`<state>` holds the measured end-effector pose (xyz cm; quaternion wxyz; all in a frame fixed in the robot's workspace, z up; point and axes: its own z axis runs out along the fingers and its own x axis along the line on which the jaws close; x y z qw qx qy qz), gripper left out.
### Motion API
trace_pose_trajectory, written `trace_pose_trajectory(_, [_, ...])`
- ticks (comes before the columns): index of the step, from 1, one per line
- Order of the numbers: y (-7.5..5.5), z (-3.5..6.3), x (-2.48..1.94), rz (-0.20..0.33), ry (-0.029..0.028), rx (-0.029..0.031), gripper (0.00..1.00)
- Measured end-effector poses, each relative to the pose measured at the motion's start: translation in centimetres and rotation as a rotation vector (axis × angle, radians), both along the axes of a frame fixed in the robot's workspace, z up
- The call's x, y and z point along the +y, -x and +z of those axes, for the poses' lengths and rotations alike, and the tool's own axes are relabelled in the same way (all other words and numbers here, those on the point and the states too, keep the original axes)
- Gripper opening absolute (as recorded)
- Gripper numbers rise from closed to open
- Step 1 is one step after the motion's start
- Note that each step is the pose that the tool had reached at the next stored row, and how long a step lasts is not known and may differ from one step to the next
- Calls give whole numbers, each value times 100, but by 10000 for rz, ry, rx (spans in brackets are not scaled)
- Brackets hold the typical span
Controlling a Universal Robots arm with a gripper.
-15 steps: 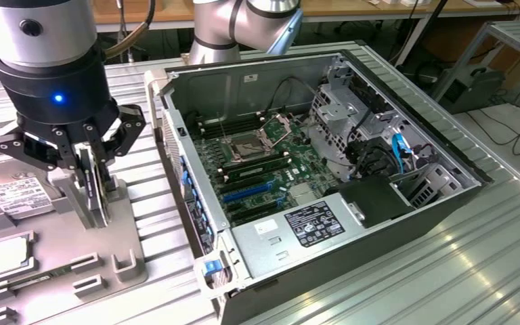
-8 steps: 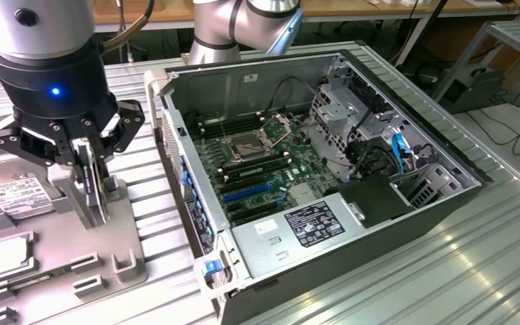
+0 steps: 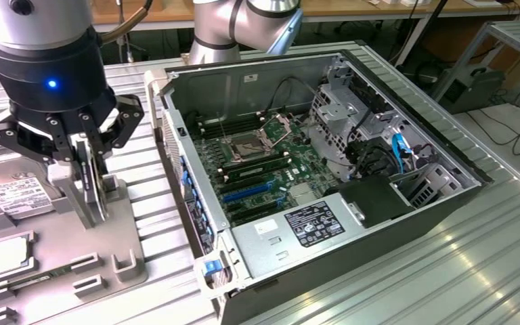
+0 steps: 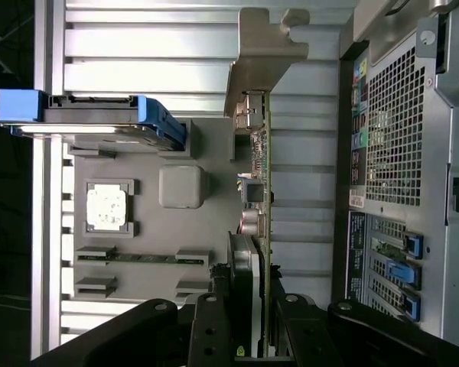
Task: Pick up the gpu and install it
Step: 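Pick up the gpu and move the gpu toward the slot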
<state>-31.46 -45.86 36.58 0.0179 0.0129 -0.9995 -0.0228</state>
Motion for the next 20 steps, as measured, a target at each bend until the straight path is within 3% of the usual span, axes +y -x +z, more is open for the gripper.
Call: trace_pose_trajectory(20, [0, 148, 0, 0, -5, 1, 28])
